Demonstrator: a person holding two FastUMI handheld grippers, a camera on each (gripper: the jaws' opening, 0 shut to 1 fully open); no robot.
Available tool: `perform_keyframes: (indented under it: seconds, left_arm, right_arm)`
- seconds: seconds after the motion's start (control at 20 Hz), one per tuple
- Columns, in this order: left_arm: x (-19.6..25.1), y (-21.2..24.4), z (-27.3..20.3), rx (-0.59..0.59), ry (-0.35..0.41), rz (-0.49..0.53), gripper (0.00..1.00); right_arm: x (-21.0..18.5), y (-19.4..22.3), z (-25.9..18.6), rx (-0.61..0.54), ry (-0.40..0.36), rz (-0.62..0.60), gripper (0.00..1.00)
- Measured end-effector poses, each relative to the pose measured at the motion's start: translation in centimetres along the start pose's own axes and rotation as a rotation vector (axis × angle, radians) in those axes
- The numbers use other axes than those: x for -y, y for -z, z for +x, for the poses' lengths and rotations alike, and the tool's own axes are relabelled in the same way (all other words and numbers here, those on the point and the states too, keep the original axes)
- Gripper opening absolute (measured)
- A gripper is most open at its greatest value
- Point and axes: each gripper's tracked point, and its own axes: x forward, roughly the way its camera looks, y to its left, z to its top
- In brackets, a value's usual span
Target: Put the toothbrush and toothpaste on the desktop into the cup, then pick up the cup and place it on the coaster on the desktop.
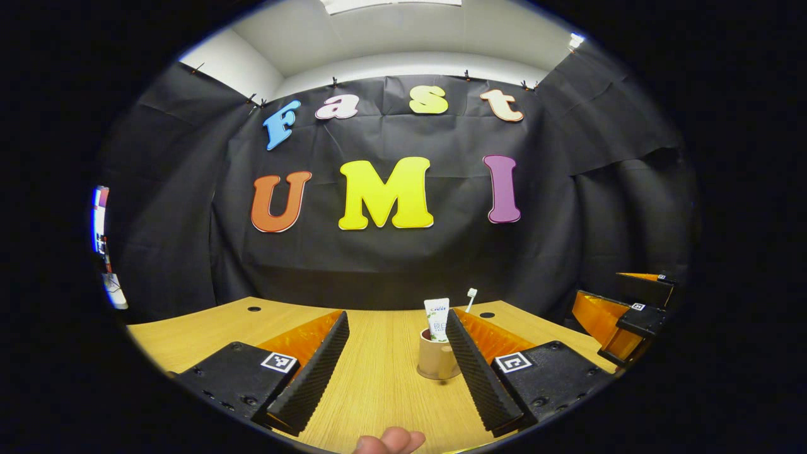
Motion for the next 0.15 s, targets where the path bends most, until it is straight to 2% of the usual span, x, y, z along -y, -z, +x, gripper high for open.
perform_keyframes:
  seconds: [0.15]
  left_arm:
    - [0.29, 0.02, -0.05, -0.002, 0.010, -0.002, 0.98]
  right_arm:
    - [-0.08, 0.02, 0.03, 0.001, 0.000, -0.007, 0.95]
